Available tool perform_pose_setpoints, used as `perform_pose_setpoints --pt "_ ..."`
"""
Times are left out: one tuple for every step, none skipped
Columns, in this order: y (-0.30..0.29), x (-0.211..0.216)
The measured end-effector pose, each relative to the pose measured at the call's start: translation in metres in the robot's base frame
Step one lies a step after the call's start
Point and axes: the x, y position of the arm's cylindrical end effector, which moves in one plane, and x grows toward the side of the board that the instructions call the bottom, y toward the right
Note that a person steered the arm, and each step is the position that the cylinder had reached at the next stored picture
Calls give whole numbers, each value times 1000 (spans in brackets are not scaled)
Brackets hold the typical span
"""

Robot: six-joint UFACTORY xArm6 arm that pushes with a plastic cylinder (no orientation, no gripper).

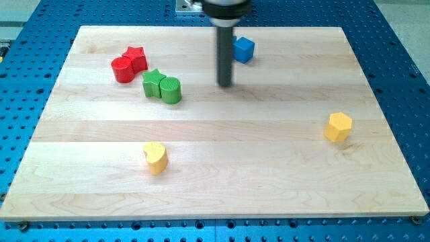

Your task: Move the hexagon to the bottom left side

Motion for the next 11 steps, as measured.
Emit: perform_pose_setpoints --pt "95 10" --pt "181 24" --pt "202 74" --pt "199 108" --pt "137 111" --pt "4 126" --pt "65 113" --pt "87 150" --pt "51 190" --pt "29 194" --pt "56 208"
